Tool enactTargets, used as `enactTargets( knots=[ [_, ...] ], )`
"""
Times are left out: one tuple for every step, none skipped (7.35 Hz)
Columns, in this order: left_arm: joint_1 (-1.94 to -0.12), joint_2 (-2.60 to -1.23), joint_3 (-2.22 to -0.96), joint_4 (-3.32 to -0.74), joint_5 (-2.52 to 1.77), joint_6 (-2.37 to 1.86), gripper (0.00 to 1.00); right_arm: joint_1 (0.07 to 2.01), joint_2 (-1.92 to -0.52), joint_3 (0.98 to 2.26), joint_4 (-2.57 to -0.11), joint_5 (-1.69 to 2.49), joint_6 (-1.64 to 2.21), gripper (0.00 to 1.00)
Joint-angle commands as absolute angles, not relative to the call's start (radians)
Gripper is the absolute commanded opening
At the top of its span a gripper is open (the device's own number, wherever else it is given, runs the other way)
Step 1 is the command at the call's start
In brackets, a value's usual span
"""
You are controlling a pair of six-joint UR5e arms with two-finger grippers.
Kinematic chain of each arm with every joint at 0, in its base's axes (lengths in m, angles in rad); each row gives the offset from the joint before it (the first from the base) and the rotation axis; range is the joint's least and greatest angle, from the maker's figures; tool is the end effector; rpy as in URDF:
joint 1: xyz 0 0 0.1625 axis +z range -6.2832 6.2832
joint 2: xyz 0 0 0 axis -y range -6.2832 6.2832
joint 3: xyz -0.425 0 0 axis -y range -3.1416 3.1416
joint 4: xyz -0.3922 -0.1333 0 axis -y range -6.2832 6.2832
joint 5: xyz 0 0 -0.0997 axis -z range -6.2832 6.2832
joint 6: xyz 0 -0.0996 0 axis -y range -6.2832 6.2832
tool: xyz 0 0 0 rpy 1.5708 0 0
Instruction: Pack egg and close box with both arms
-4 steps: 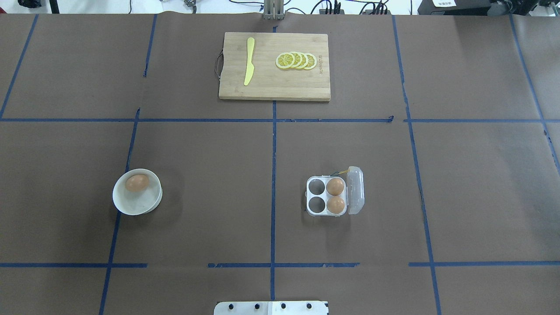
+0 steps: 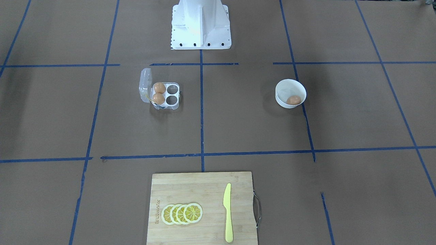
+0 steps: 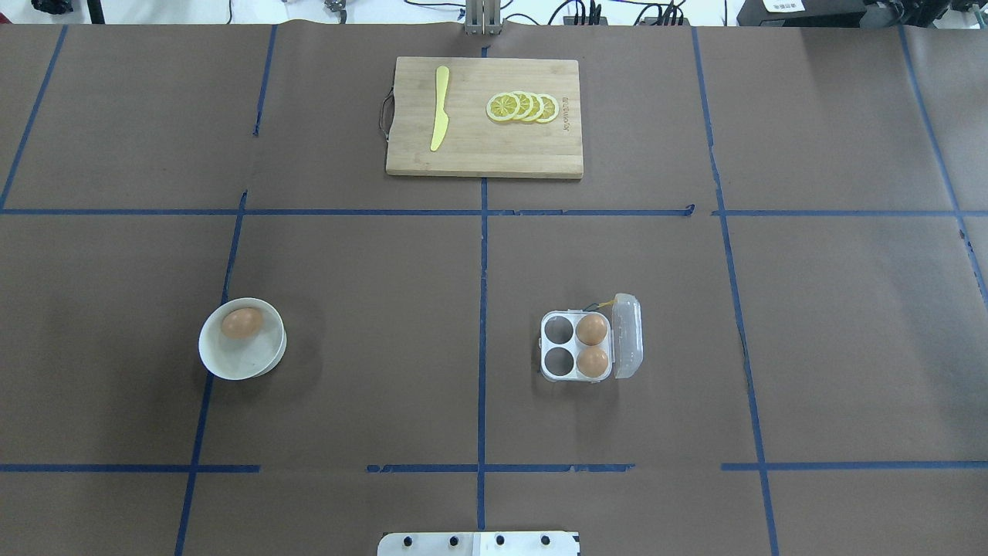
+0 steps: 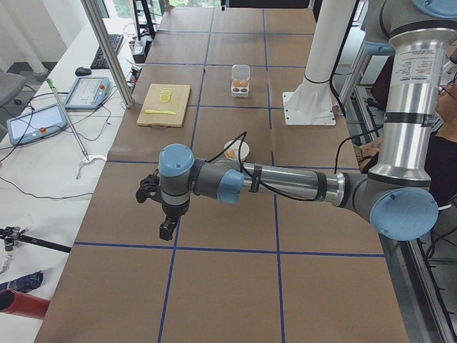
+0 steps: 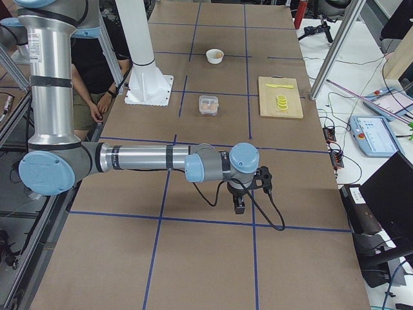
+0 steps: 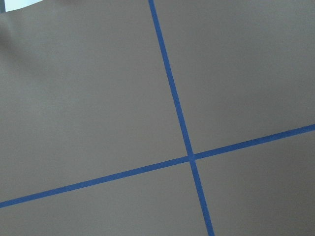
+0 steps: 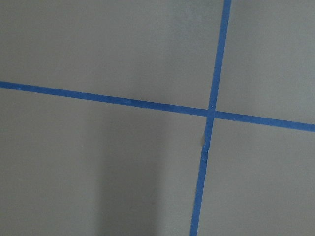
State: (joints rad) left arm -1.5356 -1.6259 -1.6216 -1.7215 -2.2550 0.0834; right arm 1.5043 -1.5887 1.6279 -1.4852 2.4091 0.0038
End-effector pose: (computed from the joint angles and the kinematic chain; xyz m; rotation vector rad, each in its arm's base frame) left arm -0.0517 -0.5316 0.5947 0.2632 0.6752 0.2011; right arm 0.0265 -0.4944 0.6257 0.0879 -0.8412 -0.1112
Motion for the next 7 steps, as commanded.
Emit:
enactTargets(
  knots=[
    [-1.531, -1.621, -1.624, -1.721, -2.258, 0.083, 1.00, 1.505, -1.588, 1.628, -1.485, 2.408, 0.006, 1.00],
    [-1.531, -1.623, -1.618, -1.724, -2.258, 0.084, 1.00, 1.505, -1.588, 1.629, -1.485, 2.408, 0.006, 1.00],
    [-1.522, -1.626, -1.623, -1.730, -2.260, 0.086, 1.00, 1.505, -1.589, 1.629, -1.485, 2.408, 0.008, 1.00],
    [-1.479, -1.626, -1.629, -1.780, -2.288, 0.086, 1.00, 1.505, -1.591, 1.625, -1.486, 2.408, 0.006, 1.00],
    [-1.426, -1.626, -1.632, -1.848, -2.337, 0.077, 1.00, 1.505, -1.591, 1.623, -1.485, 2.408, 0.006, 1.00],
    [-1.370, -1.629, -1.652, -1.853, -2.348, 0.017, 1.00, 1.503, -1.589, 1.620, -1.486, 2.407, 0.008, 1.00],
    [-1.289, -1.631, -1.702, -1.879, -2.339, -0.042, 1.00, 1.503, -1.591, 1.623, -1.485, 2.408, 0.008, 1.00]
  ],
)
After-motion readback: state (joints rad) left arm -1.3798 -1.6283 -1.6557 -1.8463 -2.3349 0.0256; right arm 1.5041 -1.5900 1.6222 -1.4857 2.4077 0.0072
